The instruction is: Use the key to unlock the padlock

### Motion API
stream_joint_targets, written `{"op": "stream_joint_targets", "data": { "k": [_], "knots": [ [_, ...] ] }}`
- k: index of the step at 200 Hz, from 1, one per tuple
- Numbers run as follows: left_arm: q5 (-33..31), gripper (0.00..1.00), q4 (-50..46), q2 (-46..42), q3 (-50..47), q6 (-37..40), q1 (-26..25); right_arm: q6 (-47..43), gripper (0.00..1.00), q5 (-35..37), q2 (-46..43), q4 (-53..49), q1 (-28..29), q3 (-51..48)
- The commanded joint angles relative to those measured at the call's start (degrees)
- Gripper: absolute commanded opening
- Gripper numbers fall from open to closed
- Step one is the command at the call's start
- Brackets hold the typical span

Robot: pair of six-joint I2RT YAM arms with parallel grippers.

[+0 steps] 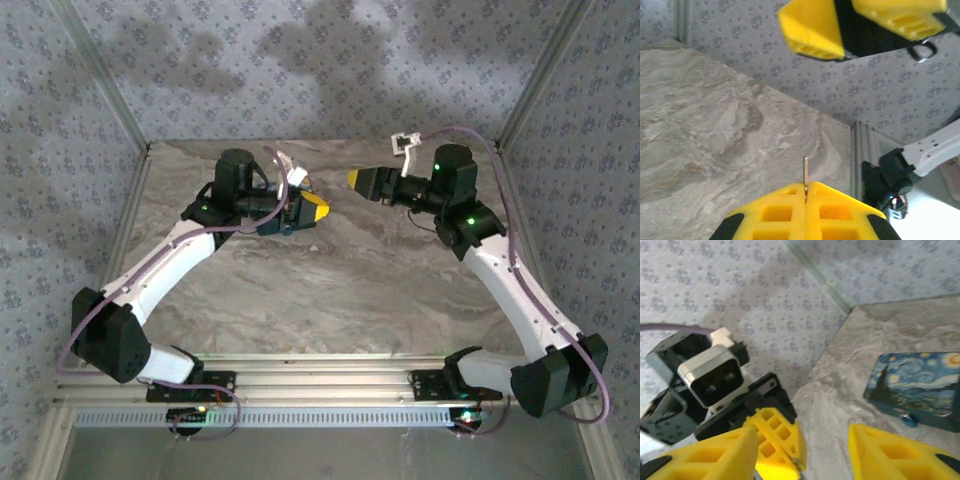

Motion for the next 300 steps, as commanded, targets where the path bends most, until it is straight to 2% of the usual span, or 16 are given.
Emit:
{"op": "stream_joint_targets", "data": {
  "k": [1, 60, 95, 122, 144, 181, 242, 251, 278, 300],
  "knots": [
    [5.12, 0.00, 0.12, -0.33, 2.22, -2.00, 0.47, -1.80, 0.48, -8.34, 0.78, 3.58, 1.33, 2.51],
    [5.80, 0.00, 1.01, -1.87, 1.73, -3.29, 0.66, -4.79, 0.44, -13.69, 2.94, 2.48, 4.26, 2.58],
    [6.04, 0.00, 4.42, -2.03, 0.55, -5.76, 1.05, -8.42, 0.46, -11.86, 2.80, 0.04, 4.59, 0.95],
    [6.04, 0.00, 4.87, -2.40, 0.47, -6.16, 1.07, -8.62, 0.46, -10.88, 2.89, -0.27, 4.27, 0.08],
    [6.17, 0.00, 4.96, -2.68, 0.25, -6.38, 1.05, -8.84, 0.50, -9.32, 2.99, -0.48, 4.13, -0.28],
    [6.87, 0.00, 5.04, -2.88, 0.29, -6.78, 1.08, -8.58, 0.49, -8.99, 3.72, -0.07, 4.05, -0.46],
    [7.93, 0.00, 3.85, -2.87, 0.47, -6.16, 1.11, -7.08, 0.33, -11.56, 6.21, 2.48, 4.70, 0.15],
    [8.08, 0.00, 3.81, -2.80, 0.55, -6.23, 1.05, -7.08, 0.28, -11.98, 6.57, 2.62, 4.80, 0.24],
    [8.45, 0.00, 3.59, -2.07, 0.97, -7.25, 1.22, -6.56, 0.00, -13.86, 8.38, 2.52, 5.09, 1.15],
    [8.26, 0.00, 3.55, -1.54, 1.04, -8.00, 1.51, -7.30, 0.00, -10.82, 8.86, 0.11, 5.49, 1.87]
  ]
}}
